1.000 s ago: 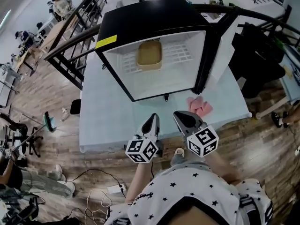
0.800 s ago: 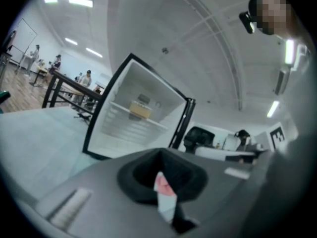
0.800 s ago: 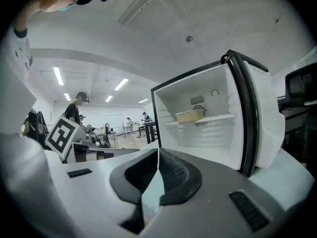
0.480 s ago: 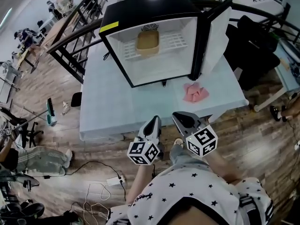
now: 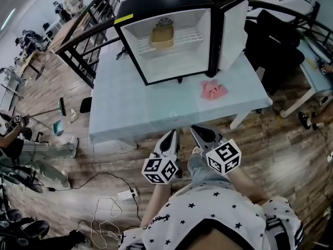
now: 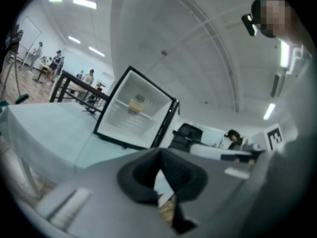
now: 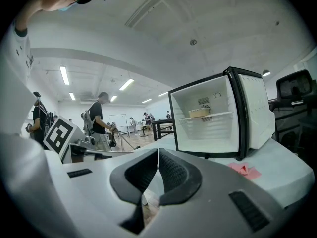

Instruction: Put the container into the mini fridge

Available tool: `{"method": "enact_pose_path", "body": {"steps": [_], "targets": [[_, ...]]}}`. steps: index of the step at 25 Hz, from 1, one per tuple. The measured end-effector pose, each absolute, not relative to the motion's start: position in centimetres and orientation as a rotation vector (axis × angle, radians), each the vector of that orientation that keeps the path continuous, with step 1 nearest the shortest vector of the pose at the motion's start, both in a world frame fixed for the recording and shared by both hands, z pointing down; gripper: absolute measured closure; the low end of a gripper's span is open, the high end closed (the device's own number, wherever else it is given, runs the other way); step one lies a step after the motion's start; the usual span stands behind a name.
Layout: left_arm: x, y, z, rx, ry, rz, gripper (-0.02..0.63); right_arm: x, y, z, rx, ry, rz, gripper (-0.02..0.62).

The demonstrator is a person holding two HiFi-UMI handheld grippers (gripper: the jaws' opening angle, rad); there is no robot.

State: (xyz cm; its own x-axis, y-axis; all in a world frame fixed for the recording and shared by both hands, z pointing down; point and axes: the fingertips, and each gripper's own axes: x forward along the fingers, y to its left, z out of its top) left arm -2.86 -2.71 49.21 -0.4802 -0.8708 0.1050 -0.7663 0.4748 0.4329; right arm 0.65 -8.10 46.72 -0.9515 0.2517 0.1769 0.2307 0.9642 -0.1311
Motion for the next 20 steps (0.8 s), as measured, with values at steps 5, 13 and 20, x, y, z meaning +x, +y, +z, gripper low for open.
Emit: {"method": "enact_pose_path", "body": {"steps": [5, 13, 20], "targets": [[-0.5, -1.4, 49.4, 1.374, -2.416, -0.495, 0.601, 3.0, -6.8, 46.7, -0.385, -2.919, 0.141, 0.574], [1.5, -0.5, 49.5, 1.356, -2.423, -0.499, 0.601, 4.7, -6.0, 46.9, -0.425, -2.918, 0.126, 0.574], [1.9, -0.5, 49.4, 1.331, -2.427, -0.507, 0.601, 4.9, -6.2, 46.0, -0.418, -2.941, 0.122, 0.575]]}}
